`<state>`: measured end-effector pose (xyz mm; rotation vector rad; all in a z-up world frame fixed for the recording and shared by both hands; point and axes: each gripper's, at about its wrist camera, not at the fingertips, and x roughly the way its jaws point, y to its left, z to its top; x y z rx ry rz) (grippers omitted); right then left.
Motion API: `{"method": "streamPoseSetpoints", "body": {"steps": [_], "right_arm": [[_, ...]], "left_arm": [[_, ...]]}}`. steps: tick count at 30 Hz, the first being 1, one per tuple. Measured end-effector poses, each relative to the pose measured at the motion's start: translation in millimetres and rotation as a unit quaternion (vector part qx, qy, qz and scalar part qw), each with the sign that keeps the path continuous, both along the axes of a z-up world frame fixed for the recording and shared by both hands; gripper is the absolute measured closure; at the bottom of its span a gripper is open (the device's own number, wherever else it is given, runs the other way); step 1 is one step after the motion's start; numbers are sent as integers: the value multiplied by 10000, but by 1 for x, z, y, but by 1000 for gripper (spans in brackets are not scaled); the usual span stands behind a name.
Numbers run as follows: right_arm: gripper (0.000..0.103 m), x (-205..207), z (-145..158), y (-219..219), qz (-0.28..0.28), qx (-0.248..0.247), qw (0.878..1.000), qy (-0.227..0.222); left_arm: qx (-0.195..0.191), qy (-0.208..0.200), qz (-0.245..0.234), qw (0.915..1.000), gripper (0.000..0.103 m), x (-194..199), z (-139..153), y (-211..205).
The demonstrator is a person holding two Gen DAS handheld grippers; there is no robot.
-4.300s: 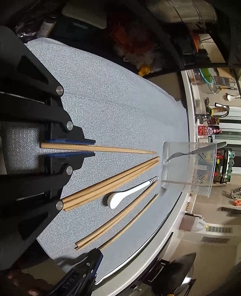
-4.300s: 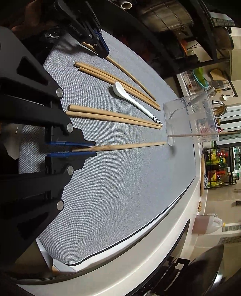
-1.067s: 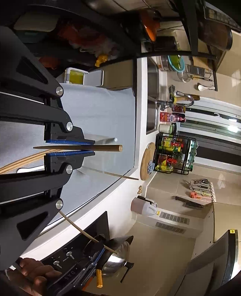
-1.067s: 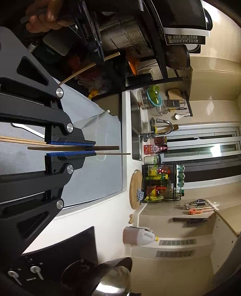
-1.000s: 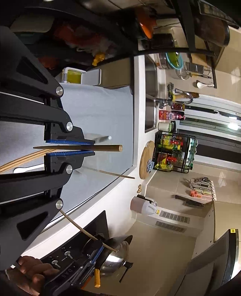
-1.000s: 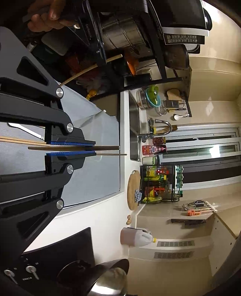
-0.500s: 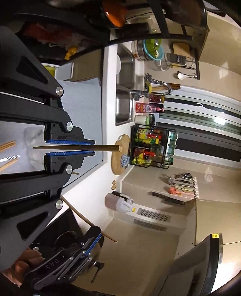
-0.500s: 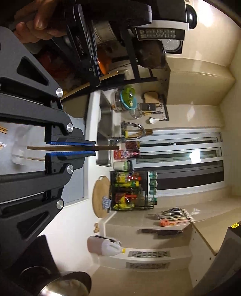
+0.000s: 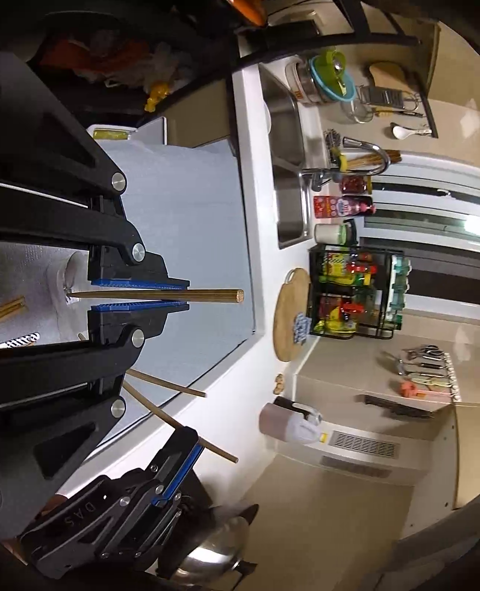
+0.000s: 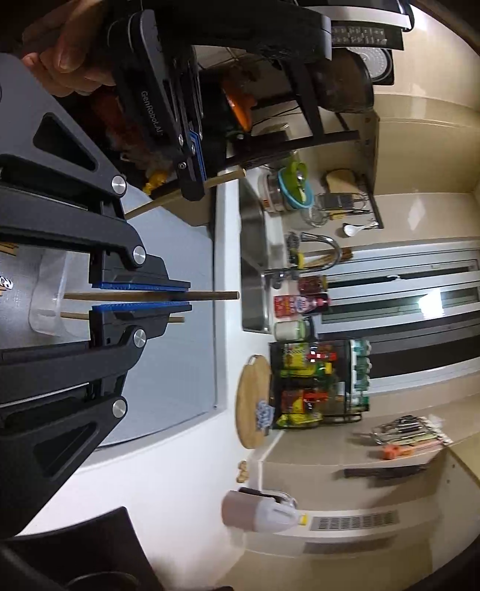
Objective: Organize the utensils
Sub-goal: 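Open both grippers to drop the chopsticks into the container, then move both open grippers down over the remaining chopsticks on the cloth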
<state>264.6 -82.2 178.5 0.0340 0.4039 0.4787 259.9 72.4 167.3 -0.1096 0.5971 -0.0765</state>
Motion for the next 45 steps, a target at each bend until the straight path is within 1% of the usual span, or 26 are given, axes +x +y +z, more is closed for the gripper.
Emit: {"method": "streamPoseSetpoints", "body": {"steps": [3, 4, 5, 6, 7, 8, 9, 12, 15, 18, 21, 26, 28, 30, 32, 34, 36, 39, 40, 43, 45], "right_arm": [[97, 1, -10, 1, 20, -4, 9999, 129], [96, 1, -13, 1, 23, -52, 9998, 195], [91, 1, -15, 1, 38, -107, 9996, 268], [84, 2, -16, 2, 52, -179, 9993, 331], [68, 0, -17, 2, 19, -293, 9989, 364], [62, -3, -16, 0, -52, -362, 9988, 326], [62, -6, -15, -3, -117, -407, 9987, 287], [62, -20, -10, -17, -192, -379, 9987, 294], [62, -38, -5, -26, -208, -406, 9988, 175], [62, -66, -1, -35, -202, -433, 9989, -1], [62, -96, -5, -44, -195, -374, 9990, -110], [62, -146, -30, -56, -181, -348, 9991, -129], [64, -162, -43, -60, -139, -335, 9993, -66], [74, -175, -56, -65, -76, -244, 9997, 63], [91, -187, -73, -71, -45, -170, 9996, 219], [98, -196, -87, -77, -67, -109, 9994, 334], [98, -204, -104, -83, -118, -22, 9986, 513], [98, -214, -129, -86, -141, -20, 9974, 704], [98, -217, -139, -86, -123, -18, 9968, 790], [98, -223, -164, -84, -93, -70, 9946, 1029], [98, -225, -181, -81, -41, -111, 9926, 1207]], "left_arm": [[17, 53, -66, 10000, 97, 1, -6, 0], [35, 84, -80, 9999, 96, 2, -7, -2], [76, 124, -46, 9999, 95, 2, -8, -4], [94, 138, -6, 9999, 89, 2, -7, -4], [62, 99, 33, 9999, 80, -3, -3, -2], [19, 27, 51, 10000, 77, -8, 1, -1], [-33, -78, 69, 9999, 74, -17, 8, 1], [-92, -297, 168, 9994, 73, -39, 23, 5], [-84, -494, 244, 9984, 73, -68, 33, 4], [19, -636, 322, 9975, 73, -99, 37, -1], [104, -686, 342, 9970, 73, -125, 30, -7], [137, -679, 437, 9966, 73, -174, 0, -13], [162, -654, 483, 9966, 73, -189, -15, -15], [143, -573, 519, 9969, 73, -202, -33, -18], [147, -499, 548, 9971, 74, -215, -52, -23], [169, -420, 572, 9973, 76, -225, -73, -28], [140, -362, 598, 9975, 78, -233, -90, -31], [-107, -223, 703, 9972, 82, -246, -120, -34], [-108, -190, 703, 9973, 82, -249, -128, -37], [101, 1, 623, 9980, 83, -254, -156, -52], [18, 207, 563, 9982, 85, -253, -170, -57]]}}
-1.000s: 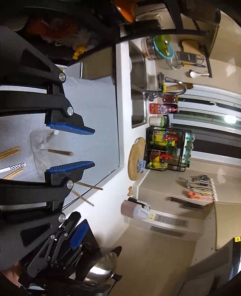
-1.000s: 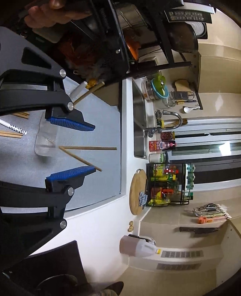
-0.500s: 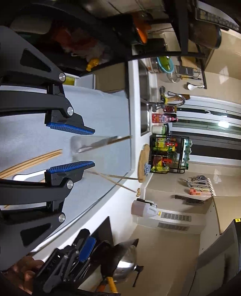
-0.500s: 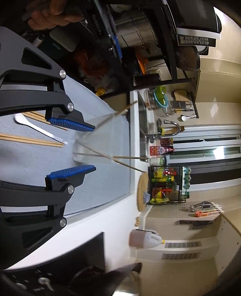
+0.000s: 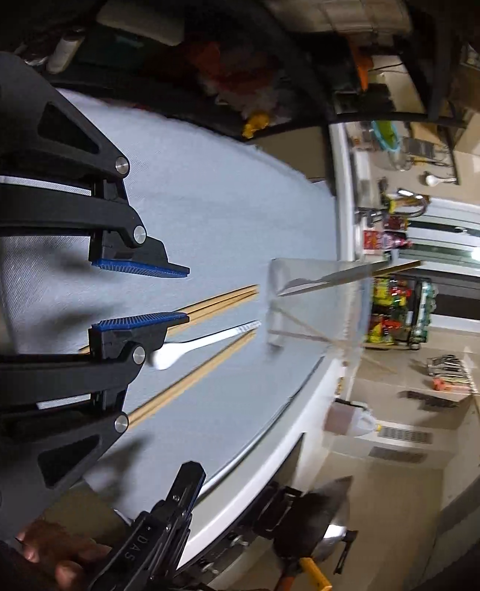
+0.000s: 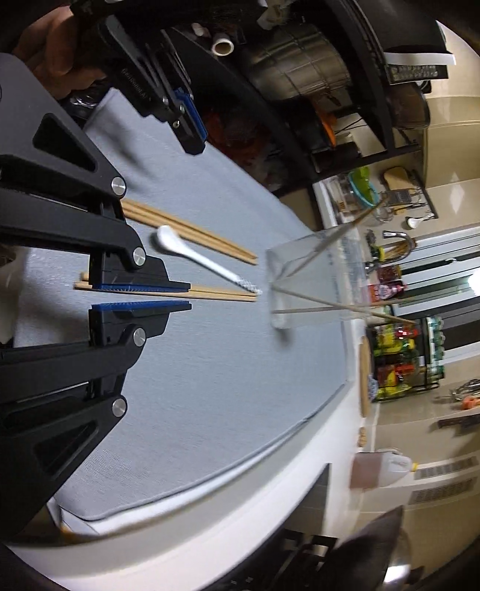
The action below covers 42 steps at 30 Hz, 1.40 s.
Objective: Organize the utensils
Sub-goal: 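Move both open grippers down over the remaining chopsticks on the cloth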
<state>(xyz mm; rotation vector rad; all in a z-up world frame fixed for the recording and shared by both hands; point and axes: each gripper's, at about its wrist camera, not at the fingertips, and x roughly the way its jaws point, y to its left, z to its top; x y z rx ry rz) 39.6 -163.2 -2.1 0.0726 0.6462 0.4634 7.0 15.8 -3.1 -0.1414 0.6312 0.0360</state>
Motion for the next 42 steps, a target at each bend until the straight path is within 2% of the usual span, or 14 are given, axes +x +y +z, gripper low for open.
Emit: {"method": "streamPoseSetpoints", "body": {"steps": [2, 10, 17, 23, 28, 34, 38, 42], "right_arm": [[95, 1, -10, 2, 13, -19, 9999, 113], [95, 9, -31, 14, 163, -100, 9990, 402], [95, 12, -42, 21, 227, -230, 9979, 552], [95, 13, -48, 24, 267, -370, 9972, 588], [95, 12, -48, 26, 265, -455, 9971, 547], [97, 10, -47, 25, 232, -493, 9971, 535], [97, 9, -45, 17, 15, -508, 9972, 540], [97, 9, -46, 8, -108, -526, 9970, 553]], "left_arm": [[-72, 123, -48, 9999, 85, 2, -11, -4], [-316, 327, -224, 9987, 85, 7, -31, -11], [-355, 552, -219, 9976, 85, 13, -46, -15], [-236, 558, -226, 9979, 85, 12, -45, -17], [-323, 572, -235, 9976, 85, 11, -44, -17], [-55, 600, -231, 9979, 85, 12, -43, -25], [11, 627, 54, 9980, 87, 10, -42, -18], [-92, 586, 266, 9979, 87, 5, -43, -10]]}}
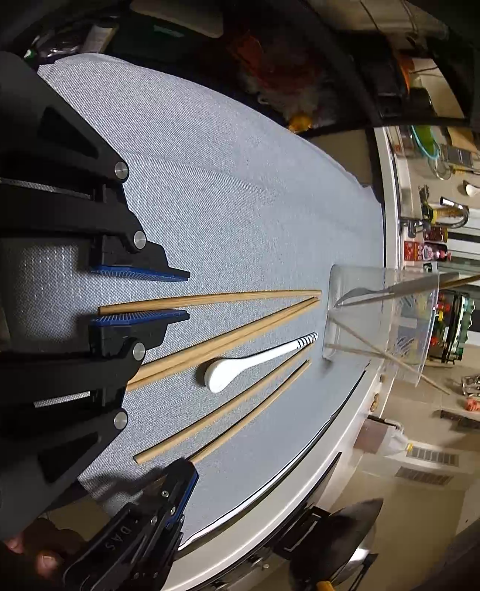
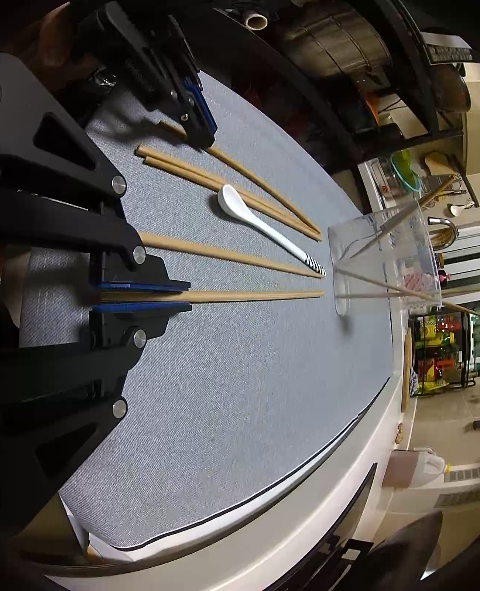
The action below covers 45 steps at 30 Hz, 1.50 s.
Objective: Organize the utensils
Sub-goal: 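Move both open grippers down over the remaining chopsticks on the cloth, then grasp a wooden chopstick with the left gripper while the right gripper grasps another chopstick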
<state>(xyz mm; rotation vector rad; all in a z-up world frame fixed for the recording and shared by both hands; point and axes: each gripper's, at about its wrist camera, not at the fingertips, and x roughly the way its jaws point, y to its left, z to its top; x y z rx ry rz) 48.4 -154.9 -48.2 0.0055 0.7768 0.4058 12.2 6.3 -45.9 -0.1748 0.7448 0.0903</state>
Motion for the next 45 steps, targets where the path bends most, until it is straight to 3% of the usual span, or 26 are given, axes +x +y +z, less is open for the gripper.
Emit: {"method": "streamPoseSetpoints", "body": {"steps": [11, 14, 16, 45], "right_arm": [[96, -3, -2, -1, -12, 11, 10000, -87], [96, -5, -3, 0, -13, -42, 9999, -131], [97, -4, -3, 0, -28, -41, 9999, -133], [97, -7, -4, 0, -150, -91, 9996, -216]], "left_arm": [[491, -152, -75, 9987, 87, 3, -2, -15], [469, -169, -92, 9987, 88, 3, -2, -13], [465, -164, -64, 9988, 97, 3, -1, -11], [417, -180, 46, 9990, 96, 0, -2, -4]]}}
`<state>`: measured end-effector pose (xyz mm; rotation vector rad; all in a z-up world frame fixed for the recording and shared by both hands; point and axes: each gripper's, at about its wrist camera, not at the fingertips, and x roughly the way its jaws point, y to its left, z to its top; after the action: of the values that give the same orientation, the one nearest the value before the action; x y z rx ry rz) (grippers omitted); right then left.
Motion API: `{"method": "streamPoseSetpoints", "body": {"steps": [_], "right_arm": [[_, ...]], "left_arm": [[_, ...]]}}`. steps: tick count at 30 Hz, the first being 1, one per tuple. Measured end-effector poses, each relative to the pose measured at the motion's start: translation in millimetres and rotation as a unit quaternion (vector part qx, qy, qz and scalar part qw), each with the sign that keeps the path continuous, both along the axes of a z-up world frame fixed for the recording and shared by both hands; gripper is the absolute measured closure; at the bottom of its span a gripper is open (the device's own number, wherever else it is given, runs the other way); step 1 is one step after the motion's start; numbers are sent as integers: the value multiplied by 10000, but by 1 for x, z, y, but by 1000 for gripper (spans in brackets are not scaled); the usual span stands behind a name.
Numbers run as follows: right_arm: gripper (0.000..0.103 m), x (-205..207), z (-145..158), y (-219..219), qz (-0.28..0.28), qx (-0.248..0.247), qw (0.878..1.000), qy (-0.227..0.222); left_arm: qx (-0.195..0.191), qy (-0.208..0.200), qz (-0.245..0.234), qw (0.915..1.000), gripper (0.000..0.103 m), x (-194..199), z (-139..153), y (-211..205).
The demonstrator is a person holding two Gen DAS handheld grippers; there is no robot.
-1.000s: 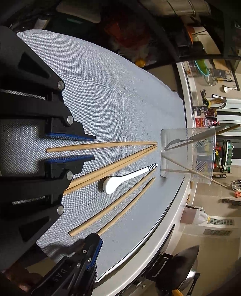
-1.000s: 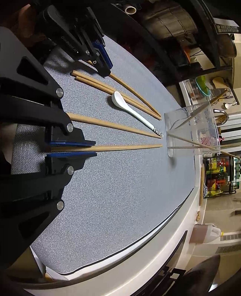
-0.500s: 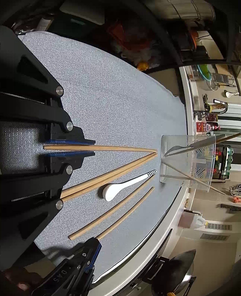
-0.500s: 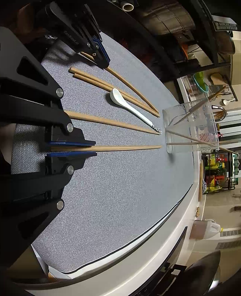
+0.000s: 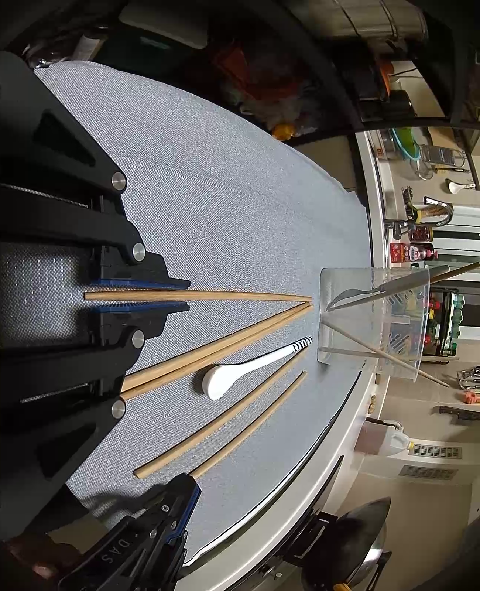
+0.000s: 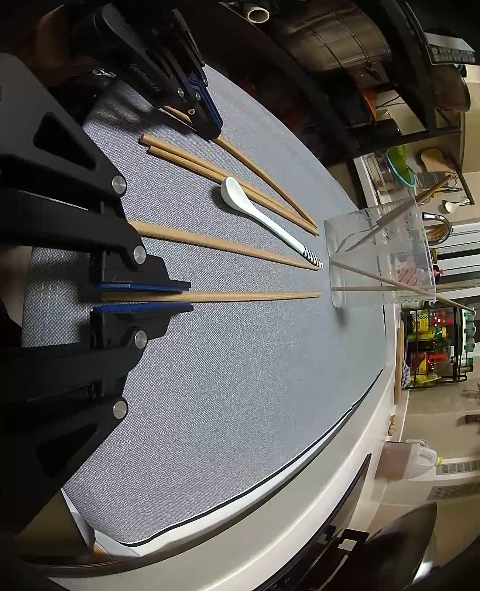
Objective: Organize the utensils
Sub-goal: 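Grasp a wooden chopstick with the left gripper while the right gripper grasps another chopstick, then lift both held chopsticks and carry them above the clear container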
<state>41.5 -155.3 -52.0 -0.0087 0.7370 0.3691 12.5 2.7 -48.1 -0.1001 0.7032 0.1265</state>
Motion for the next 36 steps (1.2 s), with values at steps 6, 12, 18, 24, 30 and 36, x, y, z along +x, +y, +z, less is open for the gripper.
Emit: {"method": "streamPoseSetpoints", "body": {"steps": [6, 12, 18, 24, 30, 36], "right_arm": [[97, -1, 1, 0, 1, -20, 10000, -14], [97, 0, 1, 1, 2, -53, 10000, -30], [97, 1, 2, 2, 12, -92, 10000, -36], [97, 1, 2, 3, 21, -121, 9999, -28], [97, 2, 4, 5, -10, -152, 9999, 70], [97, -2, 9, 6, -12, -177, 9998, 66]], "left_arm": [[4, 1, 0, 10000, 96, 0, 0, -1], [5, 1, 0, 10000, 96, 0, 0, -1], [7, 2, 0, 10000, 97, 0, 0, -1], [5, 2, 2, 10000, 97, 0, 0, -2], [-35, 27, 4, 10000, 97, 2, 0, -2], [-109, 46, 3, 9999, 97, 2, 1, 0]]}}
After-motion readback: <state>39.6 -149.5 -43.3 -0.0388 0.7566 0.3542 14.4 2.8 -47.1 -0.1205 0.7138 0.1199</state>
